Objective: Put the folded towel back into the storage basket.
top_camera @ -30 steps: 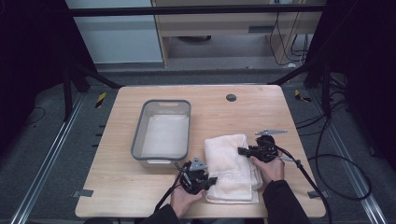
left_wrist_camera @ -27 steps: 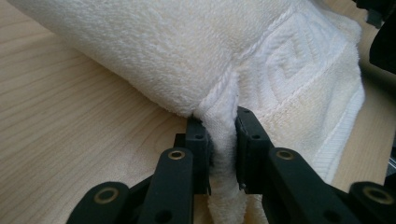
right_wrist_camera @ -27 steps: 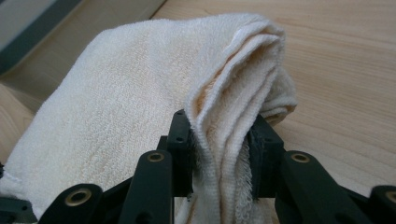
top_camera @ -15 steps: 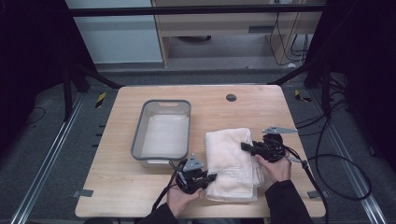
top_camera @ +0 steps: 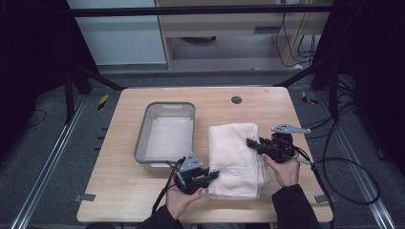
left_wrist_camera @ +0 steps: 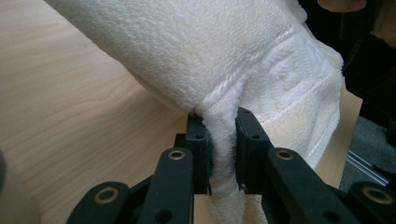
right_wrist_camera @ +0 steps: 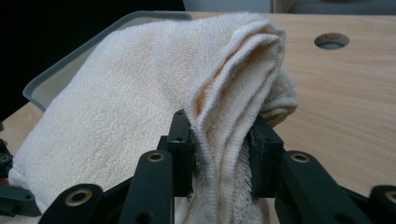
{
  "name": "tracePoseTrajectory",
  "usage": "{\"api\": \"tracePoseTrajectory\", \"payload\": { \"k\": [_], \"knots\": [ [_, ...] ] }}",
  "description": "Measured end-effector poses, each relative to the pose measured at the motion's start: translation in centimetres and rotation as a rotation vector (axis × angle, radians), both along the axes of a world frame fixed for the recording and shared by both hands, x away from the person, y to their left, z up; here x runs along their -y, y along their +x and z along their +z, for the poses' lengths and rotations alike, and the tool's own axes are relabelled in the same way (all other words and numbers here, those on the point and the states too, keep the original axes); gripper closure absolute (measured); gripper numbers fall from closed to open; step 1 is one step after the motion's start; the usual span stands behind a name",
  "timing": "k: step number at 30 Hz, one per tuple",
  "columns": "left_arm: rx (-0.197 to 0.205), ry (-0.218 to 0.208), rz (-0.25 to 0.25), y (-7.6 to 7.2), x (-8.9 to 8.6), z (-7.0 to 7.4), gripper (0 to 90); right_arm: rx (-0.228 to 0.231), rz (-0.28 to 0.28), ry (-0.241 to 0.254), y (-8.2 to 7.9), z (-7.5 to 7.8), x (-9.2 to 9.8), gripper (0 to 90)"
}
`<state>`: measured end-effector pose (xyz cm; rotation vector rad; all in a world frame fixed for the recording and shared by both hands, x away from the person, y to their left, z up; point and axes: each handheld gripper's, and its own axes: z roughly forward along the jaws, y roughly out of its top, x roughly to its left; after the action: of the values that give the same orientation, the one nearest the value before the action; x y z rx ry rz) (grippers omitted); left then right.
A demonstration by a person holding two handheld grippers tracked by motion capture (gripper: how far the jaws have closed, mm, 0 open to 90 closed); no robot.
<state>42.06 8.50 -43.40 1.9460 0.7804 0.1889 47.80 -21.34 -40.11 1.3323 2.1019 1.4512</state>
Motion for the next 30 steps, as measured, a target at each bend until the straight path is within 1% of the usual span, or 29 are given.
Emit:
{"api": "tracePoseTrajectory", "payload": {
  "k": [3, 6, 9, 13, 16, 19, 23, 26, 27, 30],
  "knots": [
    [0.013, -0.011, 0.009, 0.1, -0.3, 0.6, 77.3, 0.021, -0.001, 0.010, 0.0, 0.7, -0.3, 67.3],
    [0.029, -0.012, 0.019, 0.2, -0.7, 1.2, 77.3, 0.043, -0.002, 0.018, 0.1, 1.3, -0.5, 67.3],
    [0.037, -0.020, 0.029, 0.3, -1.1, 1.7, 77.4, 0.060, -0.001, 0.023, 0.2, 1.9, -0.9, 67.3],
    [0.048, -0.020, 0.033, 0.5, -1.4, 2.1, 77.4, 0.080, 0.000, 0.014, 0.4, 2.5, -1.3, 67.3],
    [0.056, -0.019, 0.026, 0.5, -1.4, 2.5, 77.4, 0.077, 0.003, 0.026, 0.4, 2.6, -1.2, 67.3],
    [0.068, -0.019, 0.025, 0.5, -1.5, 3.0, 77.4, 0.083, -0.004, 0.040, 0.4, 2.9, -1.1, 67.3],
    [0.075, -0.034, 0.033, 0.8, -1.9, 3.8, 77.5, 0.104, -0.006, 0.035, 0.5, 3.8, -1.6, 67.3],
    [0.085, -0.044, 0.042, 0.9, -2.5, 4.4, 77.5, 0.113, -0.008, 0.044, 0.7, 4.4, -2.0, 67.3],
    [0.088, -0.045, 0.043, 1.0, -2.7, 4.6, 77.5, 0.124, -0.008, 0.048, 0.7, 4.7, -2.1, 67.4],
    [0.093, -0.056, 0.050, 1.2, -3.2, 5.0, 77.6, 0.138, -0.010, 0.043, 0.7, 5.2, -2.6, 67.4]
  ]
}}
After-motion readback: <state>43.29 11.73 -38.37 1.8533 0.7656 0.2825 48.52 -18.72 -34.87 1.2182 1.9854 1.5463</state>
